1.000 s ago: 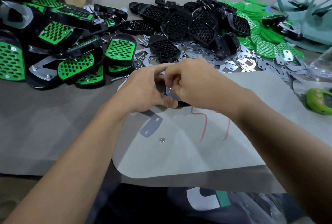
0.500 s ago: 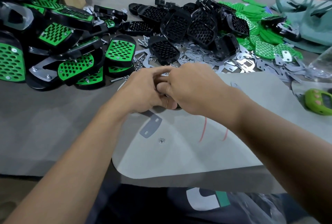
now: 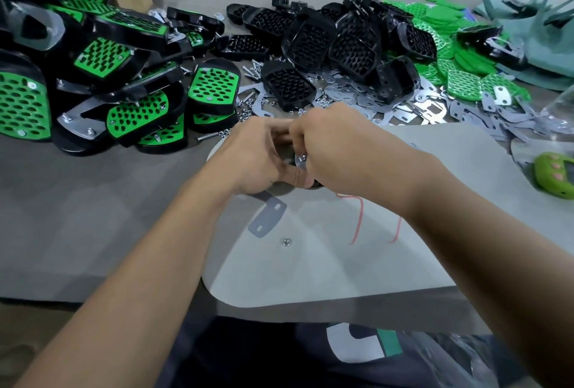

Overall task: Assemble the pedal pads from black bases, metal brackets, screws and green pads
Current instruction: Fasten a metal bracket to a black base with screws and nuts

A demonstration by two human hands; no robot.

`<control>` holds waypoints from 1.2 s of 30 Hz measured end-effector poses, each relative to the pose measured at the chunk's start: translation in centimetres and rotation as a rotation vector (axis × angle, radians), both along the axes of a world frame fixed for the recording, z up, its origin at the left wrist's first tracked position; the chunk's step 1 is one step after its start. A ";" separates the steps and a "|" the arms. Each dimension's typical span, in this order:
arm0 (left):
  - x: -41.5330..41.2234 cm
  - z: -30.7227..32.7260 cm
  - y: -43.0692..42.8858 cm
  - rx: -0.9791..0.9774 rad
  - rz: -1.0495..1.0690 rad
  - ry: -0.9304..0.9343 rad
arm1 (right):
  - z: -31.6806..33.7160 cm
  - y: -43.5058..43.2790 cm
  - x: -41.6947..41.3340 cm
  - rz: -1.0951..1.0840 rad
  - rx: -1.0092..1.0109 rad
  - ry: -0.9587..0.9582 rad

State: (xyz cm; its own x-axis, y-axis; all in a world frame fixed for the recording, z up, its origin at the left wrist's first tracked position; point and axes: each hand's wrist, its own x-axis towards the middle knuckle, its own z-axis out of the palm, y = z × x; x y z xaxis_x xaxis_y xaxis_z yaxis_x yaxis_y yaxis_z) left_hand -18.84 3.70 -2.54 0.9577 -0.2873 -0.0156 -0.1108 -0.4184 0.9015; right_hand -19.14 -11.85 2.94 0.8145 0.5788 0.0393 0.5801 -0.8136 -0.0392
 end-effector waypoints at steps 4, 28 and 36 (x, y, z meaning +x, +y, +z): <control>-0.1 0.0 0.1 -0.010 0.013 -0.016 | 0.3 0.0 0.3 -0.053 -0.012 0.055; 0.0 0.0 0.1 0.161 0.082 -0.031 | 0.6 -0.3 0.5 0.041 0.097 -0.053; -0.1 0.0 0.1 0.147 0.082 -0.022 | 0.2 0.4 -0.2 -0.138 0.576 -0.075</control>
State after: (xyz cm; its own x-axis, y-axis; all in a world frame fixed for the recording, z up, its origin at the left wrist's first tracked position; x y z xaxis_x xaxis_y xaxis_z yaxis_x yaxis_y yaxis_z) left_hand -18.95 3.84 -2.56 0.9785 -0.2039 -0.0309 -0.0893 -0.5541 0.8277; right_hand -19.37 -11.43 3.10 0.8635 0.3363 0.3758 0.4889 -0.7414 -0.4596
